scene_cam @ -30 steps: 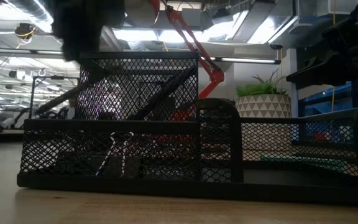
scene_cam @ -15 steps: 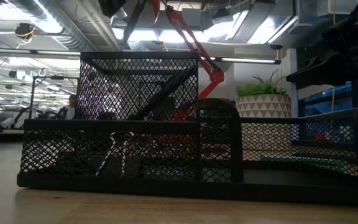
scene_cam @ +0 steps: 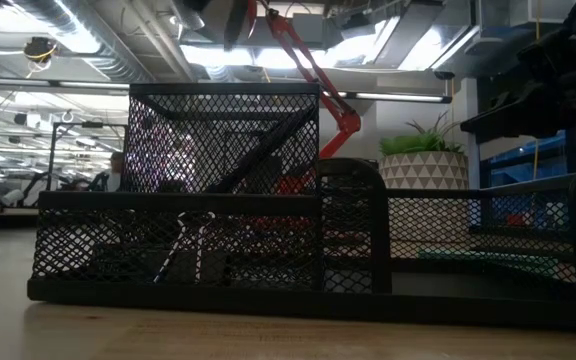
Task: Pick and place office supplies into organizer
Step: Put the bottom black pen into the black desk organizer
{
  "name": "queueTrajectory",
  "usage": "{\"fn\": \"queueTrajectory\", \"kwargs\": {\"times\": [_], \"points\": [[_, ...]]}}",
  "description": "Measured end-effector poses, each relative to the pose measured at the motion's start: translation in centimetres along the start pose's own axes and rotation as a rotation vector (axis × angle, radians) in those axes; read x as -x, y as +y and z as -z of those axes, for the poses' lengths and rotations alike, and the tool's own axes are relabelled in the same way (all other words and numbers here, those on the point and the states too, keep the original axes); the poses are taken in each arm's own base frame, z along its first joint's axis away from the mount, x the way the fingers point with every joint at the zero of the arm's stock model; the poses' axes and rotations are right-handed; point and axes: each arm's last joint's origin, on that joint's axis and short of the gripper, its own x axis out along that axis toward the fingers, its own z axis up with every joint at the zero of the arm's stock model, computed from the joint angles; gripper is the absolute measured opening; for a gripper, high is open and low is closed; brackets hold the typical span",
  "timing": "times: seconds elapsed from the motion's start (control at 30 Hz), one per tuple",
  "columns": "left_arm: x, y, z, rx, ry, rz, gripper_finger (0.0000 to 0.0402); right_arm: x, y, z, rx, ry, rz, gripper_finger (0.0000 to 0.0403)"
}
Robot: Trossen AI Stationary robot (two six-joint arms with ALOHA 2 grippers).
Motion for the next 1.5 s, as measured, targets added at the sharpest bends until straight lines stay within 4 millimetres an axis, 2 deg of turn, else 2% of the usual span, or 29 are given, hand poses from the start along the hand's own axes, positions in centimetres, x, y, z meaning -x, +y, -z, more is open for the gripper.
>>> {"fn": "queueTrajectory", "kwargs": {"times": [0.27,0.67,0.9,1.13,1.5], "points": [[-3.8,0.5,3.0,0.103,0.14,0.015,0.0022,0.0,0.0,0.0,-0.029,0.0,0.0,0.0123],[-6.8,2.5,5.4,0.217,0.299,0.068,0.0022,0.0,0.0,0.0,-0.029,0.003,-0.001,0.0123],[-7.3,3.5,6.3,0.244,0.383,0.074,0.003,0.0,0.0,0.1,-0.028,0.008,-0.002,0.0123],[-7.3,3.4,6.3,0.243,0.392,0.098,0.0054,0.0,0.0,0.1,-0.027,0.011,-0.002,0.0123],[-7.3,3.3,6.3,0.224,0.398,0.117,0.0062,0.0,0.0,0.1,-0.026,0.009,-0.002,0.0123]]}}
